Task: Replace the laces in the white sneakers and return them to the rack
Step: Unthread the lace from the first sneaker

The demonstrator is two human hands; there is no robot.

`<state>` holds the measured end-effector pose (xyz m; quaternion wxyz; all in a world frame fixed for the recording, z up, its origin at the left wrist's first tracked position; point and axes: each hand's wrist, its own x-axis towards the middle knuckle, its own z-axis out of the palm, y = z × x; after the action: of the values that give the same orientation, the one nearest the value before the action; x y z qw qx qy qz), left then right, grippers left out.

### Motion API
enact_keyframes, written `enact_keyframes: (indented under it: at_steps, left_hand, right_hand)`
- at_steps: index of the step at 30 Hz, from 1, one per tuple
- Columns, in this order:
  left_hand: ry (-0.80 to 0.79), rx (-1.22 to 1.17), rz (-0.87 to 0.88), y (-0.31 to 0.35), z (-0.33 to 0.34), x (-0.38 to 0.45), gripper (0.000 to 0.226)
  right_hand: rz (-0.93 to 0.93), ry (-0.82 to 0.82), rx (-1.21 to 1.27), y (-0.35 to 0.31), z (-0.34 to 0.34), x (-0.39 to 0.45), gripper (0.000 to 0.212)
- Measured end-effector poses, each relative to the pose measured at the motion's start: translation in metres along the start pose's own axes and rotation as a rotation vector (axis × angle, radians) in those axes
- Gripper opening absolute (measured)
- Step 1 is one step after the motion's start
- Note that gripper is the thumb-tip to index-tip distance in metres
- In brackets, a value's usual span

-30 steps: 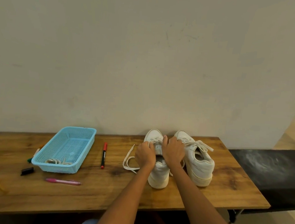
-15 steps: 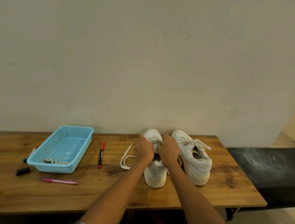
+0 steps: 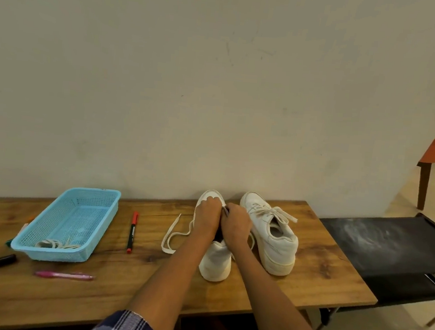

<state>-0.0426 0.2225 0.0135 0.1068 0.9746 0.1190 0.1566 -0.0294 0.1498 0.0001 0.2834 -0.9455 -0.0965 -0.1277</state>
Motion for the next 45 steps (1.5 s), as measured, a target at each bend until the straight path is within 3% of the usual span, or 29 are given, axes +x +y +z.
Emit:
enact_keyframes:
  at_steps: [4,6,8,11,14,16,19,23,25,28,30,32,34,36,39,43,45]
  left_hand:
    - [0.002,-0.005,0.041,0.003,0.005,0.002,0.022]
    - [0.012,-0.061,-0.027,0.004,0.004,0.0,0.024]
    - [0.059,-0.217,-0.233,0.002,0.001,0.0,0.025]
    - [0.097,-0.625,-0.693,-0.008,-0.001,0.001,0.029]
    - [0.079,-0.89,-0.898,-0.016,-0.003,-0.001,0.033]
    - [0.088,-0.873,-0.874,-0.018,-0.004,0.0,0.033]
    - [0.118,-0.753,-0.619,-0.018,-0.011,0.004,0.024]
    - [-0.109,-0.314,-0.256,-0.014,-0.013,0.011,0.029]
    - [-0.141,-0.165,-0.224,-0.011,-0.015,0.011,0.028]
    - [-0.113,-0.144,-0.229,-0.007,-0.011,0.012,0.026]
    - [-0.104,-0.335,-0.323,-0.004,-0.01,0.012,0.03]
    - [-0.026,-0.794,-0.556,-0.004,-0.015,0.018,0.03]
    - [0.154,-1.361,-0.842,-0.006,-0.029,0.023,0.026]
    - [0.277,-1.622,-1.001,-0.017,-0.036,0.028,0.033]
    - [0.192,-1.229,-0.847,-0.028,-0.032,0.025,0.035]
    - [-0.193,-0.654,-0.505,-0.028,-0.025,0.016,0.025]
    - [-0.308,-0.432,-0.408,-0.024,-0.026,0.018,0.041]
  right_hand:
    - [0.01,0.015,0.042,0.0,0.0,0.0,0.023]
    - [0.017,0.037,0.064,0.001,0.002,0.0,0.025]
    - [0.012,0.047,0.044,0.004,0.004,-0.002,0.025]
    - [0.007,0.042,0.021,0.006,0.006,-0.002,0.024]
    - [0.009,0.027,0.02,0.004,0.005,-0.001,0.023]
    - [0.015,0.019,0.015,0.005,0.005,-0.001,0.022]
    - [0.003,0.002,-0.007,0.004,0.003,-0.002,0.023]
    - [0.002,0.008,-0.011,0.003,0.003,-0.002,0.023]
    - [0.007,0.008,0.002,0.003,0.004,-0.003,0.024]
    - [0.008,0.009,0.015,0.002,0.002,-0.002,0.026]
    - [0.006,0.012,0.017,0.003,0.003,-0.003,0.026]
    - [0.007,0.026,0.037,0.005,0.005,-0.004,0.025]
    - [0.01,0.032,0.05,0.006,0.005,-0.004,0.026]
    - [0.003,0.02,0.031,0.006,0.004,-0.003,0.026]
    - [-0.024,-0.002,0.022,0.004,0.004,-0.002,0.027]
    - [-0.014,-0.012,0.031,0.003,0.006,0.0,0.027]
    - [-0.01,-0.015,0.034,0.003,0.006,0.0,0.025]
